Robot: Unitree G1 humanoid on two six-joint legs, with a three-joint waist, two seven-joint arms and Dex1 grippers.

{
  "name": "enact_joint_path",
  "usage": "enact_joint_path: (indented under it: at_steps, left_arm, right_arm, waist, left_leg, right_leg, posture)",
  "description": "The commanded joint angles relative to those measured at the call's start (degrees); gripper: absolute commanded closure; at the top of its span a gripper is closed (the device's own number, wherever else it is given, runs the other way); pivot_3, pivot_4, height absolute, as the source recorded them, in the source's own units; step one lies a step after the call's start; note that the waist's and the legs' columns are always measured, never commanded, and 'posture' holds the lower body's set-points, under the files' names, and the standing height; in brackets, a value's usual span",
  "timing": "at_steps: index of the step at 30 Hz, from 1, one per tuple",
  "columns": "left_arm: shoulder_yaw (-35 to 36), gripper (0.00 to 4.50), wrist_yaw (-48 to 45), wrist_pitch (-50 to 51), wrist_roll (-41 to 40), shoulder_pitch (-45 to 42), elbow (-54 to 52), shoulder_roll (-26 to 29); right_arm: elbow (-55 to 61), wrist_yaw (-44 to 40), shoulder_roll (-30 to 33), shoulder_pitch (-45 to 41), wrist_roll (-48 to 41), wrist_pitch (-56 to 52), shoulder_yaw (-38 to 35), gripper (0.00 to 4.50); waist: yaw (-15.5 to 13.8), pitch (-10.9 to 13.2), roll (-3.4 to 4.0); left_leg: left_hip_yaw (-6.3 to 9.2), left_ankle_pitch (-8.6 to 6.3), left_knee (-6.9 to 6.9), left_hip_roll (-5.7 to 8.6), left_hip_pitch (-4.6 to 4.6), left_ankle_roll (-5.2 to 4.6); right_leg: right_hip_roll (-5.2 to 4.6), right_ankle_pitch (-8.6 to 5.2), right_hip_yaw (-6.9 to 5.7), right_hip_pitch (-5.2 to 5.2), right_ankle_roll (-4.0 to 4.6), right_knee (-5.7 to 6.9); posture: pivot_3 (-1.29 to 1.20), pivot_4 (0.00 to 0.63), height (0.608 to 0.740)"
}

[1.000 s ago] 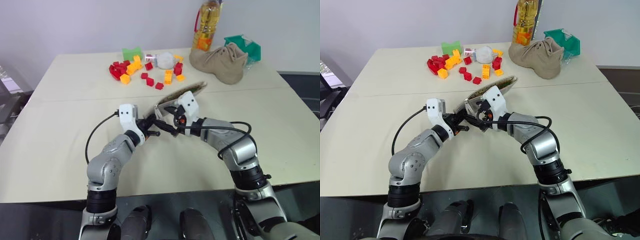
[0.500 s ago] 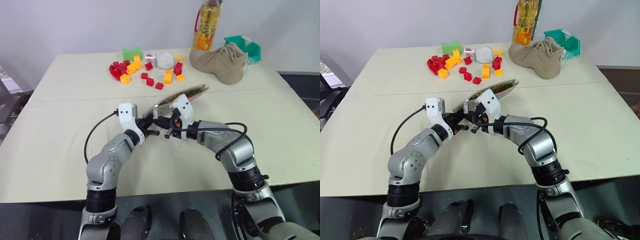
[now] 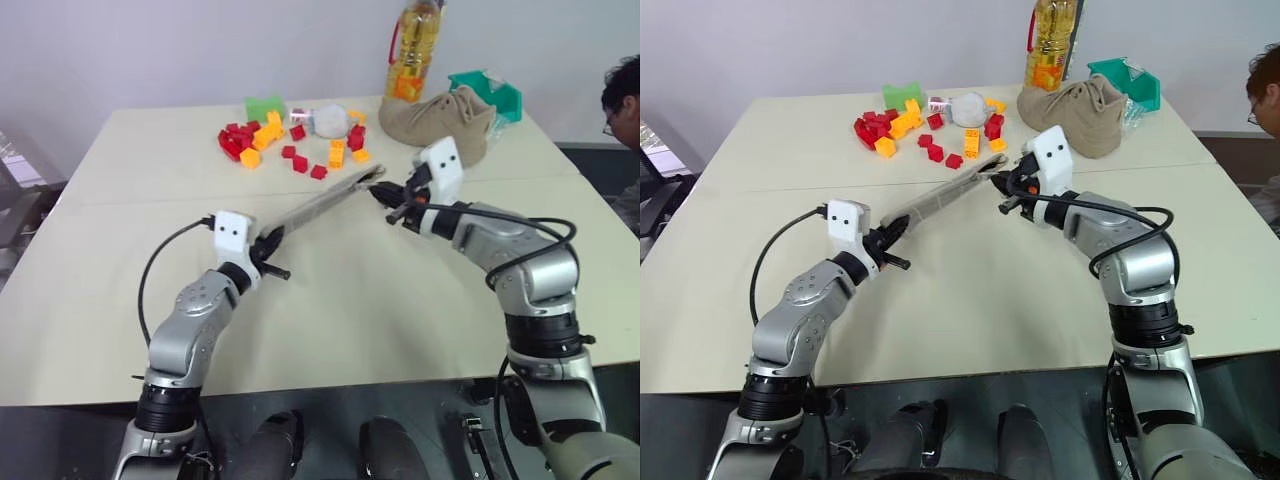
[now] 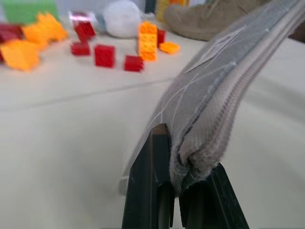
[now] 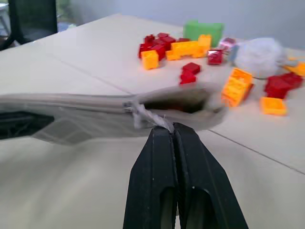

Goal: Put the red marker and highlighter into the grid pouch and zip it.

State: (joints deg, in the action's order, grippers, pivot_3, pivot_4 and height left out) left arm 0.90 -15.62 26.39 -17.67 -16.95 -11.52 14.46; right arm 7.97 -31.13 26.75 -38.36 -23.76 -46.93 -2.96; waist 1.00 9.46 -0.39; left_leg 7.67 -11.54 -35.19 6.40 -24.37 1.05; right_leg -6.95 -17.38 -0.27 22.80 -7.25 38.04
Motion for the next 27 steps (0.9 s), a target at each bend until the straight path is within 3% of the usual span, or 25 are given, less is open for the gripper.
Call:
enact_joint_path:
  at_steps: [1, 9, 10, 13, 19, 27]
  left_arm:
    - [2.9, 4.5, -0.2, -4.5, 1.7, 0.4, 1.0, 1.5]
    - [5.5, 4.5, -2.1, -6.1, -0.3, 2.3, 2.0, 2.7]
    - [5.8, 4.17, -2.4, -5.6, -0.9, 2.6, 1.7, 2.7]
    - [6.5, 3.02, -3.8, -4.6, -2.4, 3.8, 0.9, 3.2]
    - [8.1, 0.03, -6.3, -1.1, -4.6, 8.4, -2.1, 6.1]
    - [13.3, 0.03, -7.0, -0.5, -6.0, 19.0, -5.7, 8.7]
  right_arm:
    - [-0.1, -0.1, 1.5, -0.6, -0.1, 0.9, -2.1, 4.45]
    - [-1.1, -0.9, 3.0, 0.4, 0.4, 1.0, -1.2, 4.45]
    - [-0.8, -1.6, 3.4, 0.8, 0.6, 1.1, -0.5, 4.48]
    - [0.1, -4.2, 3.8, 2.3, -0.6, 0.7, 0.4, 3.66]
    - [1.9, -8.0, 6.6, 7.3, 0.6, 4.7, 1.1, 0.61]
    - [0.7, -11.2, 10.8, 17.9, 2.7, 17.5, -3.8, 0.61]
  waist:
    - [-0.1, 0.0, 0.0]
    - [-0.3, 0.0, 0.0]
    - [-0.3, 0.0, 0.0]
    - [-0.3, 0.0, 0.0]
    - [-0.3, 0.0, 0.0]
    - [-0.4, 0.0, 0.01]
  left_leg:
    - [0.0, 0.0, 0.0, 0.0, -0.01, 0.0]
    - [-0.01, 0.0, -0.03, 0.02, -0.02, 0.0]
    - [-0.01, 0.0, -0.03, 0.02, -0.02, 0.0]
    - [-0.01, 0.0, -0.03, 0.01, -0.02, -0.01]
    - [-0.01, -0.01, -0.03, 0.01, -0.01, -0.02]
    - [-0.01, -0.04, -0.02, 0.01, -0.01, -0.07]
  right_leg:
    - [0.0, 0.0, 0.0, 0.0, 0.0, 0.0]
    - [-0.02, 0.0, 0.0, -0.02, 0.0, -0.01]
    - [-0.02, 0.0, 0.0, -0.02, 0.0, -0.02]
    - [-0.02, 0.0, 0.01, -0.01, 0.0, -0.02]
    - [-0.02, 0.0, 0.01, -0.01, 0.0, -0.01]
    - [-0.05, 0.01, 0.01, -0.04, 0.02, -0.06]
  posture:
    - [0.0, 0.15, 0.74]
    - [0.0, 0.15, 0.74]
    - [0.0, 0.15, 0.74]
    - [0.0, 0.15, 0.74]
    - [0.0, 0.15, 0.74]
    - [0.0, 0.15, 0.74]
